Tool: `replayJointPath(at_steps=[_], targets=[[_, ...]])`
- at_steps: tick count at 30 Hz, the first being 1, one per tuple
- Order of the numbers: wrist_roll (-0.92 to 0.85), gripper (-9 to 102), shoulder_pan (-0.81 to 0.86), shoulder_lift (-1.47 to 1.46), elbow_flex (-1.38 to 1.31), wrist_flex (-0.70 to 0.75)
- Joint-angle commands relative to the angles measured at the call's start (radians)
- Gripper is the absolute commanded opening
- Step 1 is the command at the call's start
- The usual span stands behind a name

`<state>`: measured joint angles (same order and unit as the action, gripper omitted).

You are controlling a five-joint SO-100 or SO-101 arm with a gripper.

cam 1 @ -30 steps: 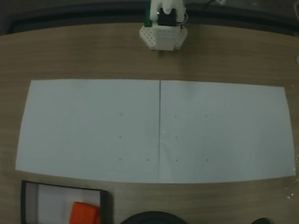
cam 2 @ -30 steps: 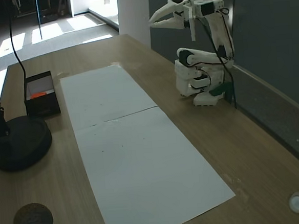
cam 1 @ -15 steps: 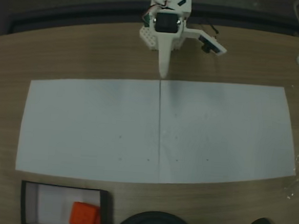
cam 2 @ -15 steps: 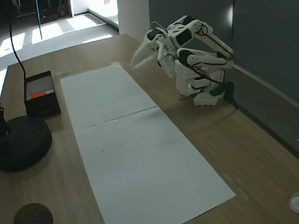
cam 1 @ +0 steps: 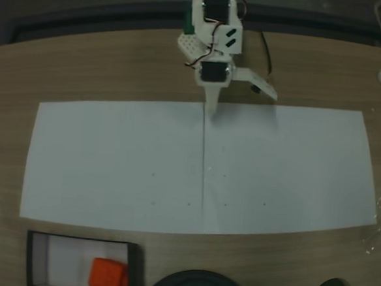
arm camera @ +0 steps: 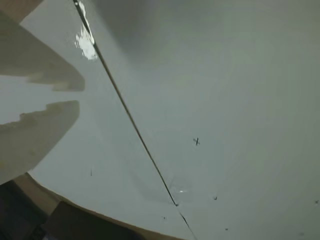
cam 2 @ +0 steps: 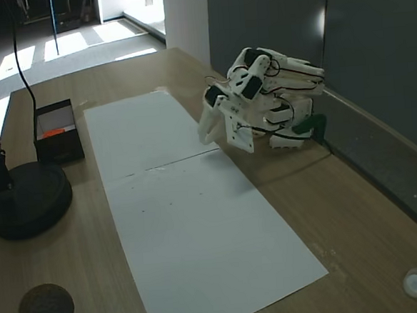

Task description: Grab a orange square and put it in the box.

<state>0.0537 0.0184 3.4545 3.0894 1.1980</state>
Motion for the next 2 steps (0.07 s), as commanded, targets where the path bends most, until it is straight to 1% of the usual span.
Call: replayJointPath(at_steps=[1, 2], targets=[[-0.003, 0, -0.028, 0.020, -0.089, 0.100], [0.003, 0, -0.029, 0.020, -0.089, 0.095]])
